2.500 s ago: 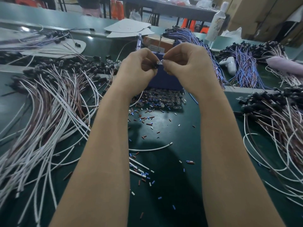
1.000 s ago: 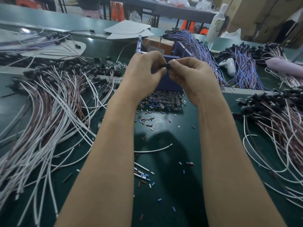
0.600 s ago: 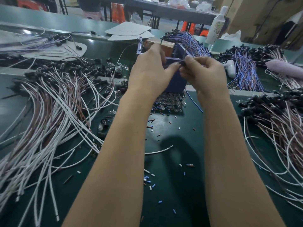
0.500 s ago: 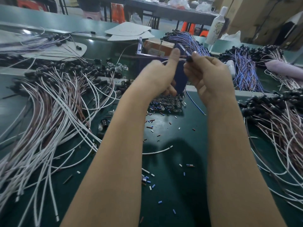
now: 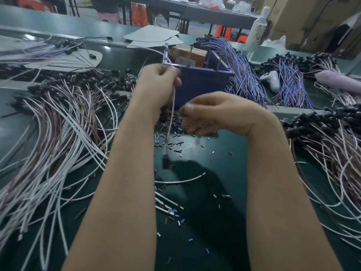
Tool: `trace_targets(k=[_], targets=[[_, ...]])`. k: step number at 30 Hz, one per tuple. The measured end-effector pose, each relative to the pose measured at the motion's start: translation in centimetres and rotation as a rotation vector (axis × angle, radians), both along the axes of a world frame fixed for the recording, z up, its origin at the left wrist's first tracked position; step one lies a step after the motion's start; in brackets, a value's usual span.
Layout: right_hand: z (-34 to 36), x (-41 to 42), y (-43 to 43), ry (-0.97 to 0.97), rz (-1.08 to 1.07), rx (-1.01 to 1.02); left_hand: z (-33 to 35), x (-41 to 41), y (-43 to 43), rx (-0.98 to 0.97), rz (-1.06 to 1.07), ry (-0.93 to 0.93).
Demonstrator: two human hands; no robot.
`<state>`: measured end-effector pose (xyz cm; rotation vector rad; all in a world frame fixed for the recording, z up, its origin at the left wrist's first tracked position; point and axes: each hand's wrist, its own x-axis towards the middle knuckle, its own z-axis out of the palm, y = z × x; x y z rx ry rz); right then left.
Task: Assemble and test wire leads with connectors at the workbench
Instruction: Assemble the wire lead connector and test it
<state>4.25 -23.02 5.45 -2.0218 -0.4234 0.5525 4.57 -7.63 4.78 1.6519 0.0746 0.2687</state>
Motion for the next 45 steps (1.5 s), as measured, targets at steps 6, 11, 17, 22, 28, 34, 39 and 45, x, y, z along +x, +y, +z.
trace_targets(k=[6,11,17,22,28,34,39,45], targets=[[-0.9,1.7,1.3,-0.199,-0.398,0.284,-0.7,0.4,-1.4,0.507,-0.117,0.098],[-2.1,2.5,1.6,-0.215,-0.468,0.267,-0.6,0.3,-1.2,0.619,-0.139,0.091],[-2.9,2.9,1.2,-0.308,-0.374,0.123,0.3,-0.3,-0.8,0.836,-0.409,0.165],[-2.4,2.5,-0.3,-0.256,-0.25,0.016,-0.5,0.6,-0.1,0.552,-0.26,0.265],[-2.4,1.8,-0.8,-0.122,-0.07,-0.235,-1.5,1.4,-0.9,-0.24,0.111,0.115],[-3.5,2.3,1.0,0.058,-0.316,0.177,-1.2,1.7,-1.8,0.069,0.221,-0.156],[-3.8,2.8,2.2,0.144,-0.385,0.558,-1.4,1.4,-2.9,0.227,0.085,-0.019],[-4.6,3.2,2.8,-0.057,-0.606,0.588,-2.0,1.7,-3.3,0.276,0.065,0.062]])
